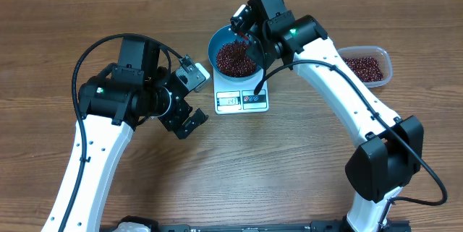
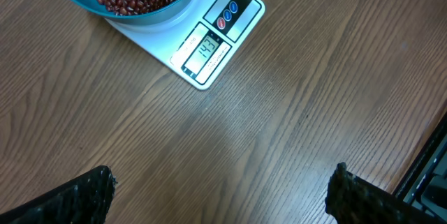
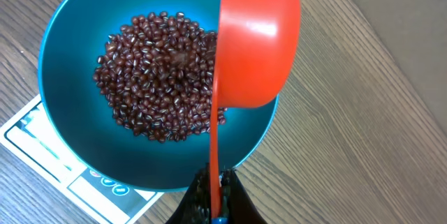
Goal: Scoop item into bowl and weigh 150g on scale
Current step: 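Tilt the red scoop to pour the beans into the blue bowl, then carry the empty red scoop right to the clear beans tub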
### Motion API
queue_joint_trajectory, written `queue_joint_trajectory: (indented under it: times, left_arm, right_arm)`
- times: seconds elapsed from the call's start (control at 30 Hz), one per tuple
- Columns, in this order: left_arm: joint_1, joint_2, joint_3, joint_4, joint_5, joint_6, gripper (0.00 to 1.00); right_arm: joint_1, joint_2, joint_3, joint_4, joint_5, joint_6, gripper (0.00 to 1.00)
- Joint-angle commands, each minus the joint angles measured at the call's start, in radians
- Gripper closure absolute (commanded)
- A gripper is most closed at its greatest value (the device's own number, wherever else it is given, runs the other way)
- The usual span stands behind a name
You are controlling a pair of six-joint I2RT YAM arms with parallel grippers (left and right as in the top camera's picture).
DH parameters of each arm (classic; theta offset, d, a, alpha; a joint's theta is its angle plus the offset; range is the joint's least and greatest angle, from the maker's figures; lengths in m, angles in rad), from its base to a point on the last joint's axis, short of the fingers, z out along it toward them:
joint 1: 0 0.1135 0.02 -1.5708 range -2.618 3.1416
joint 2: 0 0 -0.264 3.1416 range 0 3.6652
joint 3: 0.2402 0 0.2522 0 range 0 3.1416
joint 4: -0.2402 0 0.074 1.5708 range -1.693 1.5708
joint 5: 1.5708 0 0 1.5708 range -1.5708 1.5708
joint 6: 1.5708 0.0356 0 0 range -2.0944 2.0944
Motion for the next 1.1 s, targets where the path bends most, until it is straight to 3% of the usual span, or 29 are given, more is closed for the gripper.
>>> queue_joint_trajectory:
  times: [0.0,0.27,0.53,0.8,1.07]
  left_arm:
    - [0.005,-0.015,-0.003,0.003,-0.001,-0.006,0.00]
    - [0.005,-0.015,-0.003,0.003,-0.001,-0.006,0.00]
    - [0.005,-0.015,-0.003,0.003,-0.001,-0.006,0.00]
    - [0.005,-0.015,-0.003,0.003,-0.001,-0.006,0.00]
    - [0.005,-0.015,-0.003,0.003,-0.001,-0.006,0.00]
  right_arm:
    - [0.006,-0.041,0.034,0.009,0.036,-0.006,0.96]
    - [0.006,-0.053,0.034,0.029,0.126,0.027,0.96]
    - [-0.039,-0.190,0.034,0.002,0.125,0.112,0.96]
    - [-0.262,-0.243,0.031,-0.223,0.112,0.194,0.96]
    - [-0.515,-0.198,0.025,-0.325,-0.132,0.212,0.91]
